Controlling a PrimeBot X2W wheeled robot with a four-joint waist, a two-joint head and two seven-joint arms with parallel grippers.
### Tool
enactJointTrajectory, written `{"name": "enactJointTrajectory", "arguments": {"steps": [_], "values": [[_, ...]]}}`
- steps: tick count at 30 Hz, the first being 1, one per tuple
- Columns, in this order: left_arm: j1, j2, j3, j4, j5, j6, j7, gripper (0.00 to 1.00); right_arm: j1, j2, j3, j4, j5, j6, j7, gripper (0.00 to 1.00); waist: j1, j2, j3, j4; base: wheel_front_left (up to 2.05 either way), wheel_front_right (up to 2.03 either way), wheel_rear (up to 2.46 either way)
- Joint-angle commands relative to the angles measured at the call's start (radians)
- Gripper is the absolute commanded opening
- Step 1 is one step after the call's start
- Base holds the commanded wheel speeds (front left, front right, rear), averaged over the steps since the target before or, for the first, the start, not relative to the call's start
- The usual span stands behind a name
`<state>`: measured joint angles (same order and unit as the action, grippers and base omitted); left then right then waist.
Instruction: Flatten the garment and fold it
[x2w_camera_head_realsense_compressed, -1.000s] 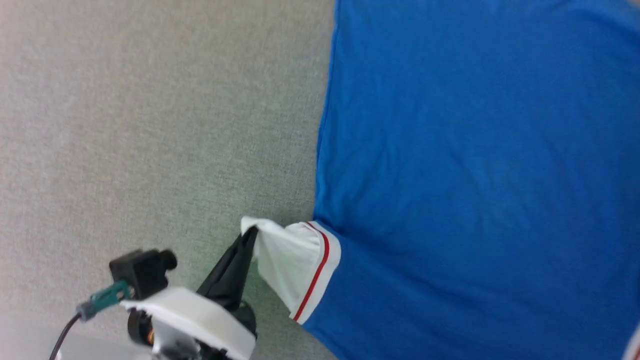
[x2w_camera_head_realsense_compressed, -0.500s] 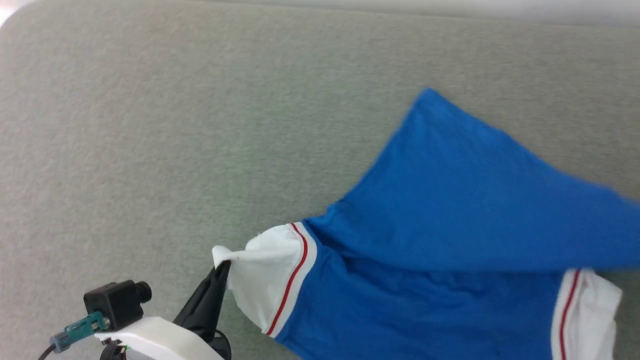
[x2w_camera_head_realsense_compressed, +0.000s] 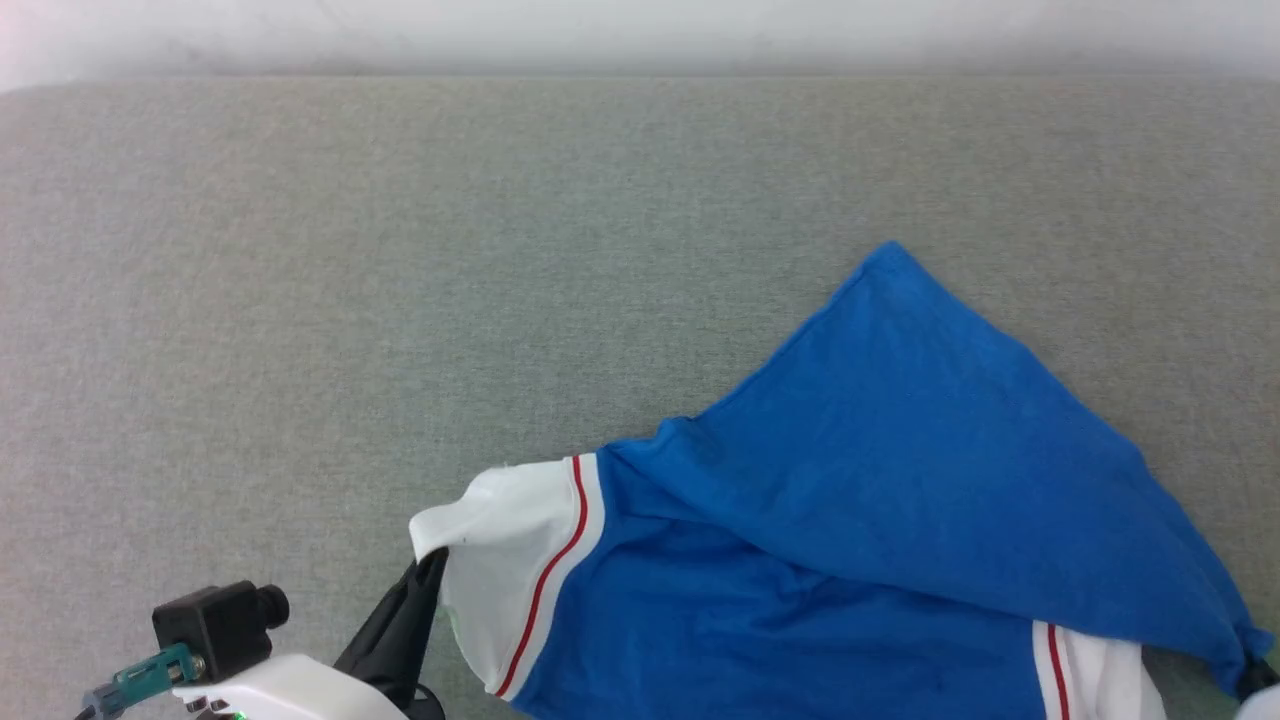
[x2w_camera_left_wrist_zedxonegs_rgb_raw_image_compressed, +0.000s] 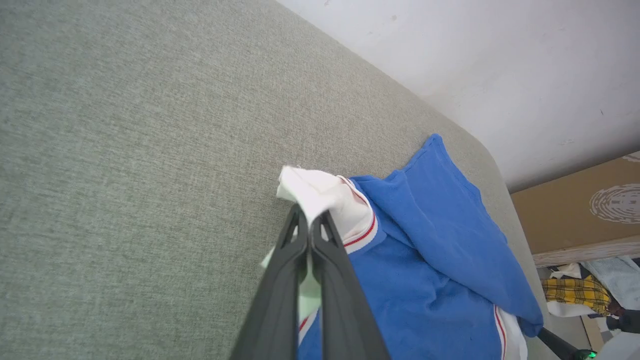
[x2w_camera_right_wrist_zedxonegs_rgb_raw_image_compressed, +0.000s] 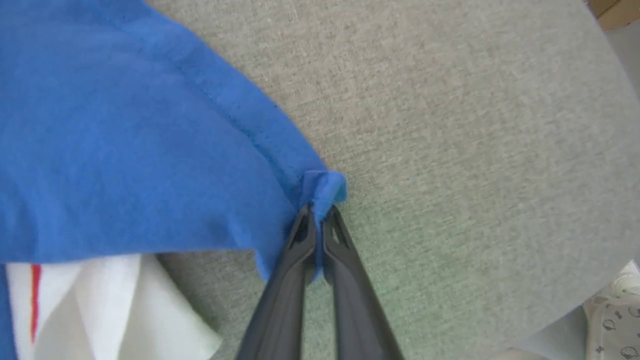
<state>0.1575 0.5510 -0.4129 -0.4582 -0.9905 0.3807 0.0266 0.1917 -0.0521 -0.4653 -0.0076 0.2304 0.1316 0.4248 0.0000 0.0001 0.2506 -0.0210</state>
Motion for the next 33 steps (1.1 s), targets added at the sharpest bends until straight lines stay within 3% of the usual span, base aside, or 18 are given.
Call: {"name": "enactJointTrajectory", "arguments": {"steps": [1, 2, 3, 6, 10, 14, 18, 23, 33], "values": [[0.001, 0.009, 0.005, -0.005, -0.004, 0.006, 0.004, 0.00, -0.033, 0.002, 0.018, 0.032, -0.018, -0.001, -0.028, 0.41, 0.0000, -0.0001, -0.008, -0.011, 0.00, 0.00, 0.00], [-0.001, 0.009, 0.004, -0.005, -0.004, 0.007, 0.006, 0.00, -0.042, 0.002, 0.029, 0.051, -0.029, -0.001, -0.038, 0.62, 0.0000, -0.0001, -0.010, -0.012, 0.00, 0.00, 0.00], [-0.002, 0.009, 0.003, -0.006, -0.004, 0.007, 0.007, 0.00, -0.052, 0.002, 0.031, 0.059, -0.033, -0.001, -0.047, 1.00, 0.0000, -0.0001, -0.011, -0.012, 0.00, 0.00, 0.00], [-0.003, 0.007, -0.002, -0.006, -0.004, 0.004, 0.008, 0.00, -0.064, -0.008, 0.020, 0.017, -0.023, -0.001, -0.048, 1.00, 0.0000, -0.0001, -0.014, -0.005, 0.00, 0.00, 0.00], [-0.001, -0.007, -0.009, -0.001, -0.009, -0.006, -0.001, 0.00, -0.058, -0.035, -0.006, -0.184, 0.051, -0.001, 0.062, 1.00, 0.0000, -0.0001, -0.014, 0.017, 0.00, 0.00, 0.00], [-0.010, -0.023, -0.021, 0.010, -0.009, -0.024, -0.012, 0.00, -0.091, -0.128, 0.006, -0.401, 0.093, -0.001, 0.183, 1.00, 0.0000, -0.0001, 0.004, 0.053, 0.00, 0.00, 0.00], [-0.034, -0.040, -0.036, 0.029, -0.006, -0.044, -0.018, 0.00, -0.196, -0.200, 0.061, -0.472, 0.099, -0.001, 0.267, 1.00, 0.0000, -0.0001, 0.036, 0.097, 0.00, 0.00, 0.00], [-0.068, -0.061, -0.054, 0.046, 0.003, -0.062, -0.025, 0.00, -0.371, -0.270, 0.201, -0.391, 0.087, -0.001, 0.339, 1.00, 0.0000, -0.0001, 0.093, 0.152, 0.00, 0.00, 0.00], [-0.133, -0.102, -0.094, 0.073, 0.020, -0.087, -0.025, 0.00, -0.597, -0.419, 0.458, -0.041, 0.054, -0.001, 0.329, 1.00, 0.0000, -0.0001, 0.180, 0.261, 0.00, 0.00, 0.00]]}}
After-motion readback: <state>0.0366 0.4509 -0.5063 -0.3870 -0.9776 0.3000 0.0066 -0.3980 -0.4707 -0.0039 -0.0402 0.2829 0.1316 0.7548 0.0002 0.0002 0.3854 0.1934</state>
